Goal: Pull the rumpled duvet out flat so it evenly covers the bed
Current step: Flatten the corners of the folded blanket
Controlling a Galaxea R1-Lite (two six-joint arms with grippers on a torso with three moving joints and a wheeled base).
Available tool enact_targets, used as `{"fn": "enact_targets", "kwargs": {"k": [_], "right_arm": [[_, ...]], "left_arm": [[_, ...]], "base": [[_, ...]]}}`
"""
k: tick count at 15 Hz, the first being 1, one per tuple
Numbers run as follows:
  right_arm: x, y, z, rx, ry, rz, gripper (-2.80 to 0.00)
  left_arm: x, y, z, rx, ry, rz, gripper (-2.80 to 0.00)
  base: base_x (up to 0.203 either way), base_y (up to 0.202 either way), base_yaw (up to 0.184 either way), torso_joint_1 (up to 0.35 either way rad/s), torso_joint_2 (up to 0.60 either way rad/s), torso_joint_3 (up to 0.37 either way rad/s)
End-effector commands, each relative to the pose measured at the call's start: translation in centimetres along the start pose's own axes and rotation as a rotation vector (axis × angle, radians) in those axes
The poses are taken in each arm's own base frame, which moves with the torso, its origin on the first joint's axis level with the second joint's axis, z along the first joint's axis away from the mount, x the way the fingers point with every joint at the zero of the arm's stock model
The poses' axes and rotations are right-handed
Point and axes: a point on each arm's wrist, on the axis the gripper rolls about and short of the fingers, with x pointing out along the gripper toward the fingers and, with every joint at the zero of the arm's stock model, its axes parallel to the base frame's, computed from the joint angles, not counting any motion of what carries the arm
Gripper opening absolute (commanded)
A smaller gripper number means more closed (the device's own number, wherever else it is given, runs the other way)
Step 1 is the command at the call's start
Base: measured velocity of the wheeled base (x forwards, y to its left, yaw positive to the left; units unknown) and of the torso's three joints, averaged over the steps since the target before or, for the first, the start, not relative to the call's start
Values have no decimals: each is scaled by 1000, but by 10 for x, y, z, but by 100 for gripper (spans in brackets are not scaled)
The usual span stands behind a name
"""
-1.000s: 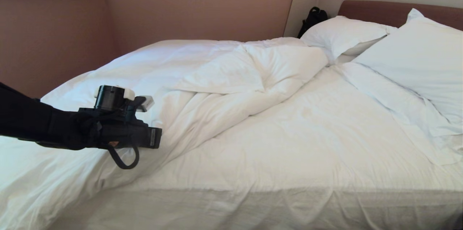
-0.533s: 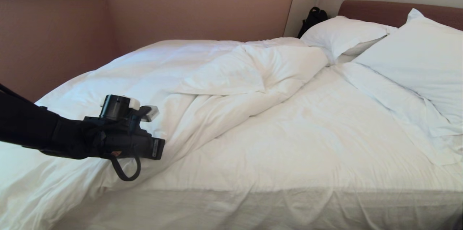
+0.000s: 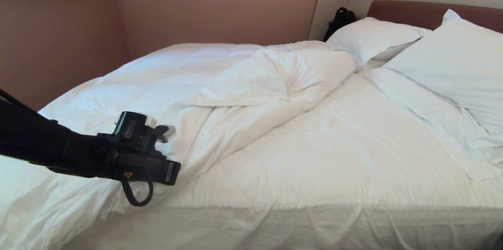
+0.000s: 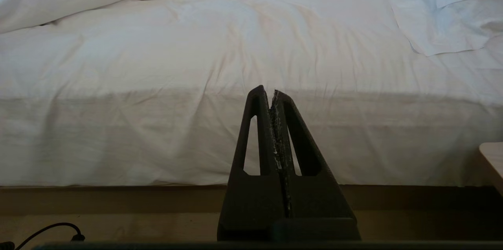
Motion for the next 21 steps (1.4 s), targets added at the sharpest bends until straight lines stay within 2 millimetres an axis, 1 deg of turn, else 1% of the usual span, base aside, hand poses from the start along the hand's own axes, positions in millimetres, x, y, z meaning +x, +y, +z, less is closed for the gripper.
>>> {"fn": "enact_targets", "kwargs": {"k": [1,2,5,8,10,13,14,16,17,20,21], "right_arm": [[0,0,0,0,1,1,-280],[0,0,0,0,1,1,-280],[0,0,0,0,-1,1,-280],[0,0,0,0,0,1,-280],[0,0,0,0,0,1,-280],[0,0,0,0,1,1,-280],[0,0,0,0,1,1,-280],[0,0,0,0,0,1,-280],[0,0,0,0,-1,1,-280],[0,0,0,0,1,1,-280],[0,0,0,0,1,1,-280]], "left_arm": [[8,1,-4,5,27,-2,-280],[10,2,-3,7,26,-2,0],[5,2,3,10,-5,2,0],[-18,2,14,7,-90,16,0],[-56,-1,25,12,-205,31,0],[-106,-7,33,0,-358,50,0],[-120,-8,35,-7,-407,56,0],[-140,-6,37,-20,-491,76,0],[-147,-2,39,-36,-534,89,0],[-149,5,45,-61,-607,104,0],[-148,8,46,-77,-619,107,-219]], "base": [[0,0,0,0,0,0],[0,0,0,0,0,0],[0,0,0,0,0,0],[0,0,0,0,0,0],[0,0,0,0,0,0],[0,0,0,0,0,0],[0,0,0,0,0,0],[0,0,0,0,0,0],[0,0,0,0,0,0],[0,0,0,0,0,0],[0,0,0,0,0,0]]}}
